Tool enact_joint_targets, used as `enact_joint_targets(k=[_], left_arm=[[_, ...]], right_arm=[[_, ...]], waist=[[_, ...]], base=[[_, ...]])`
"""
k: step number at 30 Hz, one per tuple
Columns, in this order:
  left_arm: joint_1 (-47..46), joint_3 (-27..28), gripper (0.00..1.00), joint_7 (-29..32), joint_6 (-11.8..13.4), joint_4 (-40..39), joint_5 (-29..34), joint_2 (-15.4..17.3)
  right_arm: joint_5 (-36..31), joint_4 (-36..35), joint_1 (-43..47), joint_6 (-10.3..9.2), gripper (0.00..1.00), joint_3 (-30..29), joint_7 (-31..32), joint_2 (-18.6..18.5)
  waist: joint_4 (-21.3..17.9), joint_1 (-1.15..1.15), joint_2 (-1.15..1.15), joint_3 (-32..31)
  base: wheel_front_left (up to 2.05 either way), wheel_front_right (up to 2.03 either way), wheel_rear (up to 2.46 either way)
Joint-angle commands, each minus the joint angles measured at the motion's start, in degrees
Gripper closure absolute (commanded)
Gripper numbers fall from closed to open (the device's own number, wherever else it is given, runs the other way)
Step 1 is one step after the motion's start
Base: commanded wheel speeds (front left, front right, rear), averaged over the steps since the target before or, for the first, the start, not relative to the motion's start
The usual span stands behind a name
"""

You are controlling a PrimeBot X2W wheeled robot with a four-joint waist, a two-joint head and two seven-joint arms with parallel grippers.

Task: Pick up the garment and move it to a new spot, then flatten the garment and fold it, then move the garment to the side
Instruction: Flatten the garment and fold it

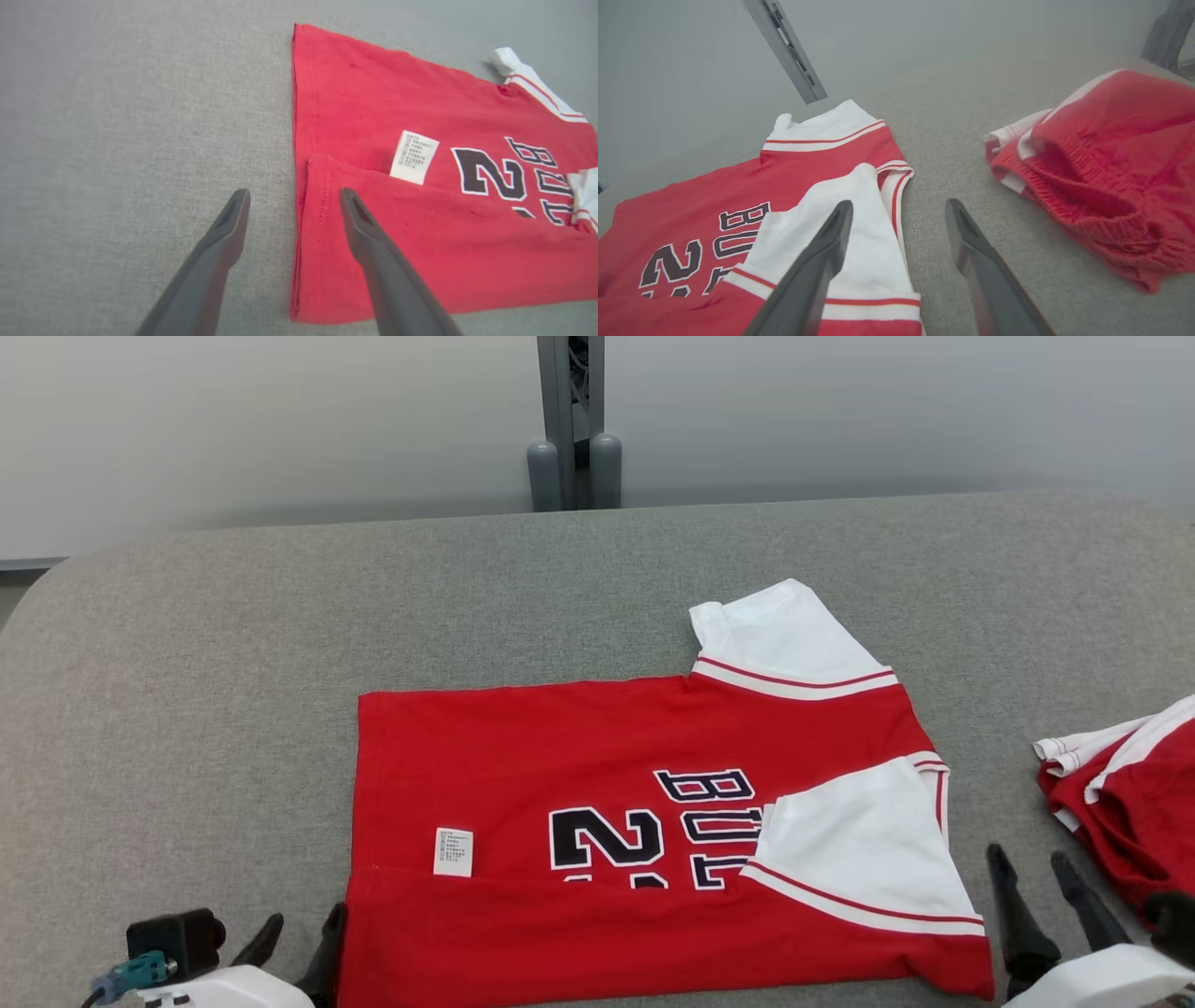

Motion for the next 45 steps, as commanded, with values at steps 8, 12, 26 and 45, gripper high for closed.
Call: enact_joint_targets(k=[8, 12, 26, 45], left_arm=[[-5.5, 1.8, 0.00, -7.8, 2.9, -4.0, 5.2, 0.0], [-9.3, 1.5, 0.00, -10.0, 3.8, -5.7, 7.6, 0.0], [-28.3, -2.2, 0.00, -9.4, -0.1, -3.0, 10.3, -0.6], [-43.7, -7.7, 0.00, 2.9, -10.6, 17.4, 3.9, -2.6]], right_arm=[[-2.7, -3.5, -7.9, -0.02, 0.00, -4.2, -0.8, -0.5], [-3.4, -3.8, -13.6, -0.02, 0.00, -5.3, -0.5, -2.3], [-3.6, 5.5, -39.8, -0.02, 0.00, -1.8, 2.3, -9.3], [2.2, 32.2, -62.8, -0.02, 0.00, 21.8, 14.4, -15.3]], waist=[[-0.6, 0.00, 0.00, -1.1], [-0.7, 0.00, 0.00, -0.8], [2.7, 0.00, 0.00, 9.1], [7.2, 0.00, 0.00, 23.3]], base=[[0.00, 0.00, 0.00], [0.00, 0.00, 0.00], [0.00, 0.00, 0.00], [0.00, 0.00, 0.00]])
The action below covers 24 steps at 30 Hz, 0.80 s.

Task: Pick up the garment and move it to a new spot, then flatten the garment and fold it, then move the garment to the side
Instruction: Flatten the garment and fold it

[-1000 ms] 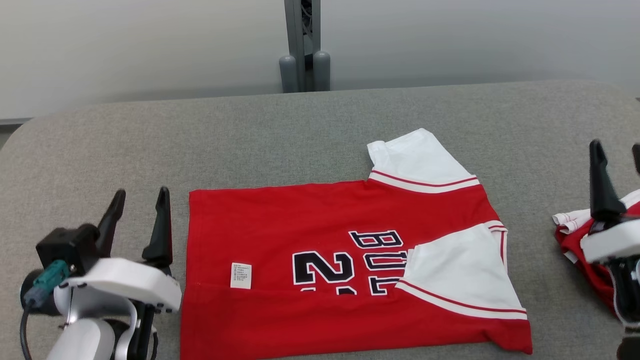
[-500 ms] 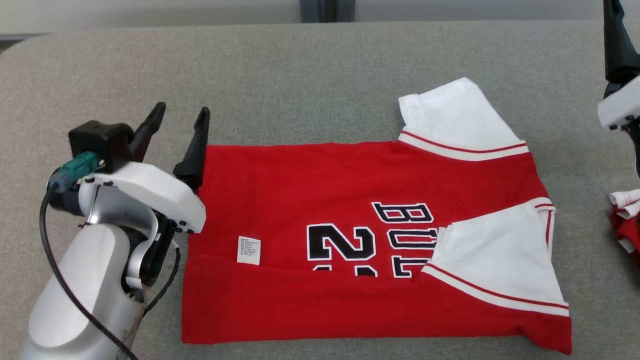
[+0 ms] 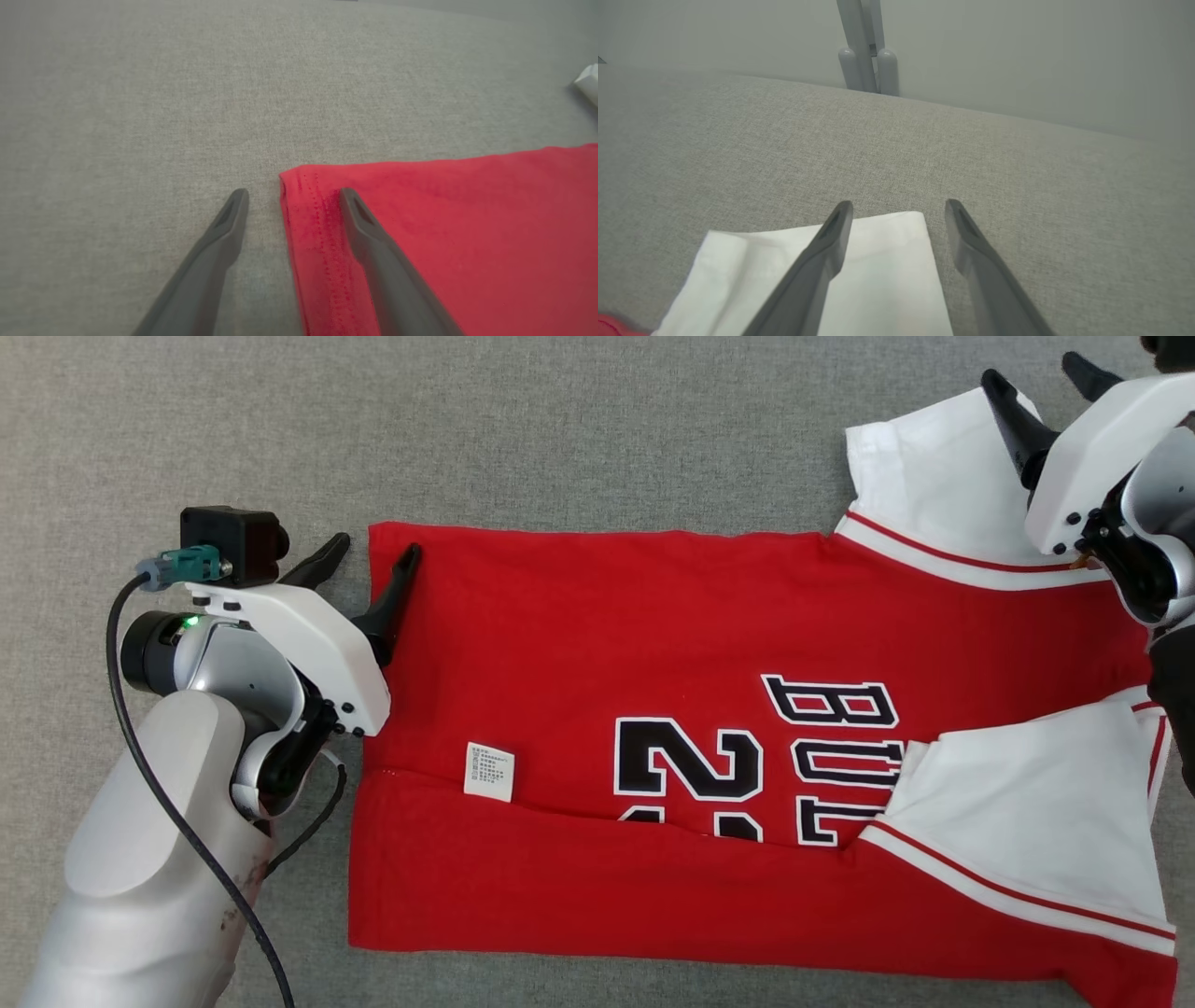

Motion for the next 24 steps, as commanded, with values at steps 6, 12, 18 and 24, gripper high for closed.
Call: enact_joint_targets(k=[6, 12, 18, 24], left_arm=[[-2.2, -0.8, 0.00, 2.3, -1.9, 4.1, -1.6, -0.5], [-3.3, -2.1, 1.00, 3.4, -3.1, 7.4, -2.1, -1.0], [-4.0, -1.6, 1.00, 0.1, -3.4, 8.3, -1.4, 0.2], [-3.5, -0.3, 1.00, -3.0, -2.7, 6.4, -1.2, 1.6]], right_arm=[[2.5, 4.7, -3.7, -0.02, 0.00, 5.5, 1.8, -0.9], [6.3, 7.1, -5.2, -0.02, 1.00, 9.2, 2.3, -0.7], [9.2, 6.9, -5.6, -0.02, 1.00, 10.5, -2.7, -1.7], [13.6, 4.9, -2.9, -0.02, 1.00, 11.0, -7.3, -2.8]], waist=[[0.2, 0.00, 0.00, 2.6], [0.2, 0.00, 0.00, 3.2], [-0.2, 0.00, 0.00, 1.6], [-0.8, 0.00, 0.00, -1.7]], base=[[0.00, 0.00, 0.00], [0.00, 0.00, 0.00], [0.00, 0.00, 0.00], [0.00, 0.00, 0.00]])
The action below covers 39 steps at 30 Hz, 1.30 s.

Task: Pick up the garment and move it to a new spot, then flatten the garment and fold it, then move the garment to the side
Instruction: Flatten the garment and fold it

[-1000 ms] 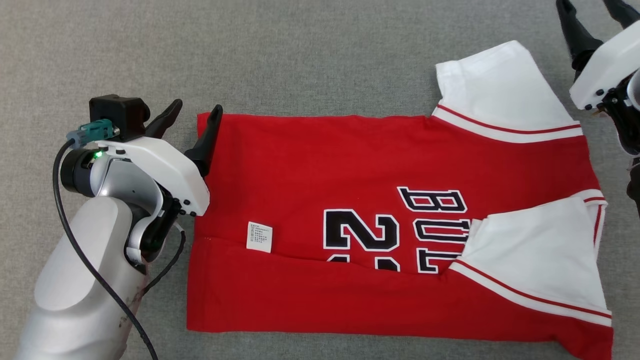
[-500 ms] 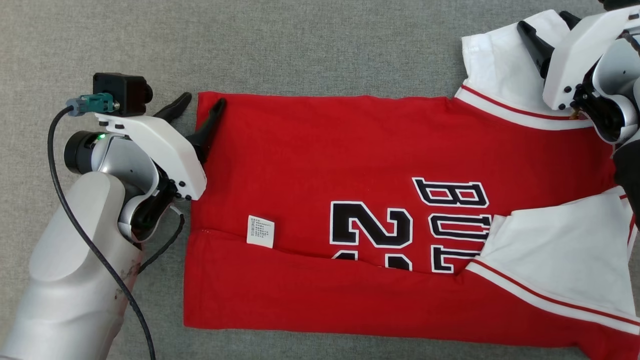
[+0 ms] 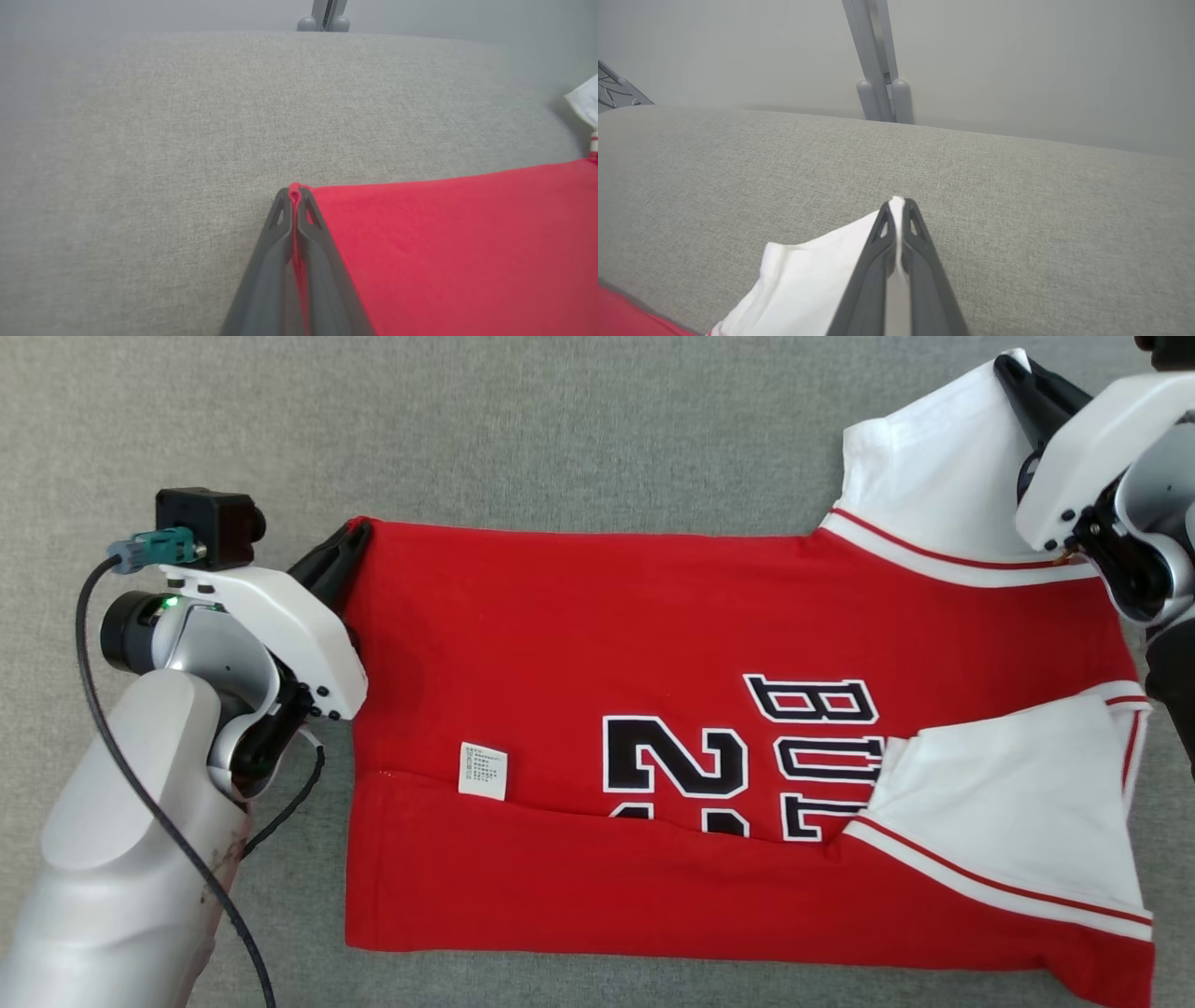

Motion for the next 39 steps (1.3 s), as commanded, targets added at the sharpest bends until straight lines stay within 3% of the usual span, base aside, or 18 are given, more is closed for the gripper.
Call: enact_joint_targets(k=[1, 8, 19, 29, 39], left_arm=[[0.8, 0.7, 1.00, -0.5, 0.4, -0.9, -0.2, 0.9], [7.4, 1.3, 1.00, -0.4, 1.3, -7.8, -1.5, 3.0], [20.7, 2.9, 1.00, 0.6, 5.3, -19.9, -3.5, 6.2], [30.3, 4.4, 1.00, 2.5, 8.9, -26.7, -5.5, 8.0], [34.8, 5.2, 1.00, 3.1, 10.9, -28.1, -8.0, 7.2]], right_arm=[[1.4, -1.1, 1.7, -0.02, 1.00, 0.1, -1.0, -0.9], [6.6, -9.8, 11.5, -0.02, 1.00, -0.5, -5.9, -3.3], [8.7, -23.3, 30.8, -0.02, 1.00, -5.3, -9.6, -5.2], [8.1, -33.4, 46.3, -0.02, 1.00, -11.2, -5.5, -1.5], [5.7, -39.7, 55.9, -0.02, 1.00, -16.8, -0.4, 3.1]], waist=[[-0.5, 0.00, 0.00, -1.7], [-2.1, 0.00, 0.00, -6.0], [-4.4, 0.00, 0.00, -10.0], [-6.3, 0.00, 0.00, -10.9], [-6.5, 0.00, 0.00, -11.3]], base=[[0.00, 0.00, 0.00], [0.00, 0.00, 0.00], [0.00, 0.00, 0.00], [0.00, 0.00, 0.00], [0.00, 0.00, 0.00]])
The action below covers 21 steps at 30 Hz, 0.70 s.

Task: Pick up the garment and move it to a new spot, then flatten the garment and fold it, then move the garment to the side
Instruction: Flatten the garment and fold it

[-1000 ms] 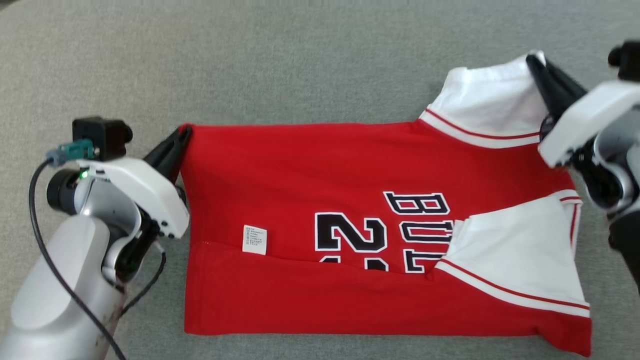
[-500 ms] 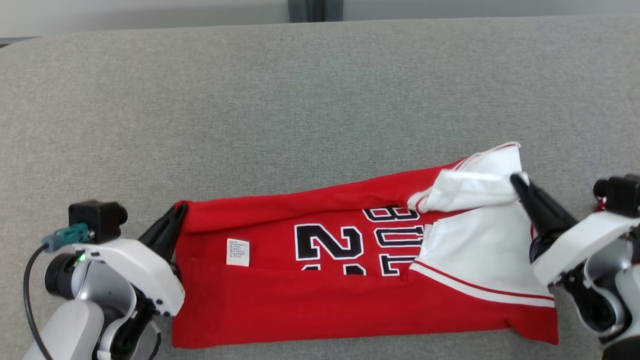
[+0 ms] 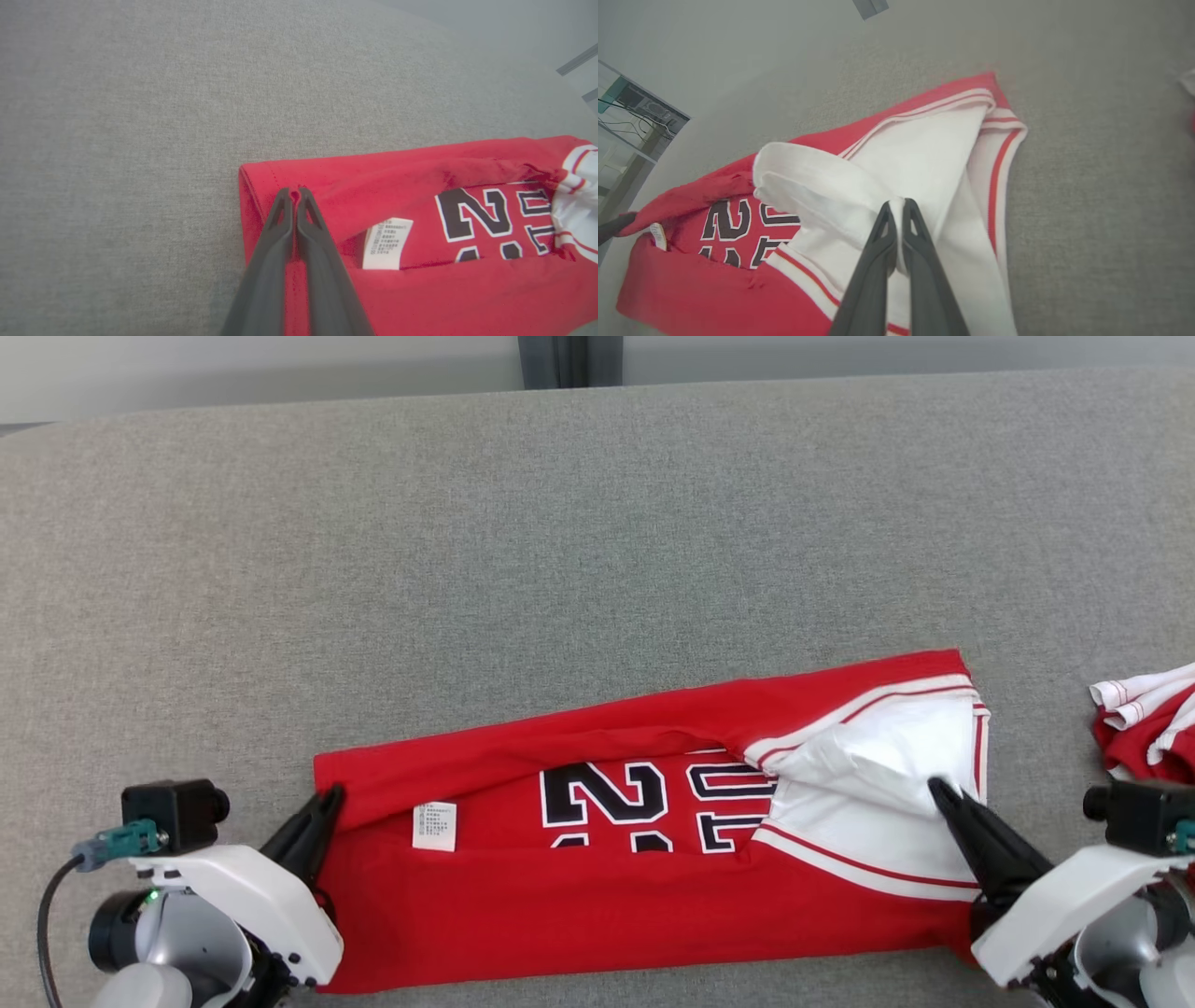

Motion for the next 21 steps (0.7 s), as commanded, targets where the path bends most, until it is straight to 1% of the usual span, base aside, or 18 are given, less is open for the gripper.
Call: enact_joint_targets(k=[1, 2, 3, 4, 5, 6, 9, 12, 16, 17, 19, 21], left_arm=[[0.6, 0.3, 1.00, 0.0, 0.2, 0.3, -1.0, -0.2], [0.9, 0.3, 1.00, 0.1, 0.3, 0.7, -1.1, -0.3], [1.3, 0.3, 1.00, 0.1, 0.5, 1.0, -1.3, -0.4], [1.7, 0.3, 0.89, 0.1, 0.5, 1.2, -1.5, -0.5], [2.0, 0.5, 0.56, -0.2, 0.7, 1.3, -1.7, -0.6], [2.5, 0.7, 0.00, -0.4, 0.9, 1.3, -1.8, -0.7], [3.7, 1.6, 0.00, -2.0, 1.8, 0.8, -1.5, -1.0], [4.4, 2.8, 0.00, -4.4, 3.2, -0.1, -0.6, -1.1], [4.1, 4.5, 0.00, -8.5, 5.5, -2.2, 1.4, -1.6], [3.1, 4.8, 0.00, -10.5, 6.5, -3.5, 3.1, -1.6], [2.6, 4.7, 0.00, -11.2, 6.6, -4.1, 3.9, -1.5], [1.4, 5.0, 0.00, -13.5, 7.2, -5.4, 5.3, -1.9]], right_arm=[[-0.7, -0.4, 1.0, -0.02, 1.00, -0.6, 0.4, -0.1], [-0.9, -0.5, 1.8, -0.02, 0.78, -1.1, 0.9, 0.4], [-1.1, -0.5, 2.7, -0.02, 0.52, -1.3, 1.6, 0.8], [-1.4, -0.9, 3.4, -0.02, 0.00, -1.8, 2.0, 1.3], [-1.5, -1.2, 3.9, -0.02, 0.00, -2.3, 2.1, 1.6], [-1.7, -1.6, 4.6, -0.02, 0.00, -2.9, 2.4, 1.8], [-2.7, -3.2, 6.5, -0.02, 0.00, -5.1, 1.4, 3.1], [-4.5, -6.2, 7.2, -0.02, 0.00, -8.0, -1.2, 4.8], [-7.8, -9.4, 6.4, -0.02, 0.00, -12.9, -5.5, 8.5], [-9.8, -10.6, 5.4, -0.02, 0.00, -14.8, -6.9, 9.9], [-10.7, -11.0, 4.9, -0.02, 0.00, -15.3, -7.5, 10.4], [-13.0, -11.6, 3.9, -0.02, 0.00, -16.0, -8.5, 11.0]], waist=[[0.0, 0.00, 0.00, -0.1], [0.0, 0.00, 0.00, -0.3], [0.0, 0.00, 0.00, -0.5], [0.0, 0.00, 0.00, -0.7], [0.0, 0.00, 0.00, -0.9], [0.0, 0.00, 0.00, -1.2], [0.0, 0.00, 0.00, -2.0], [0.0, 0.00, 0.00, -2.9], [-0.1, 0.00, 0.00, -4.4], [-0.1, 0.00, 0.00, -5.2], [-0.1, 0.00, 0.00, -5.6], [0.0, 0.00, 0.00, -6.4]], base=[[0.00, 0.00, 0.00], [0.00, 0.00, 0.00], [0.00, 0.00, 0.00], [0.00, 0.00, 0.00], [0.00, 0.00, 0.00], [0.00, 0.00, 0.00], [0.00, 0.00, 0.00], [0.00, 0.00, 0.00], [0.00, 0.00, 0.00], [0.00, 0.00, 0.00], [0.00, 0.00, 0.00], [0.00, 0.00, 0.00]])
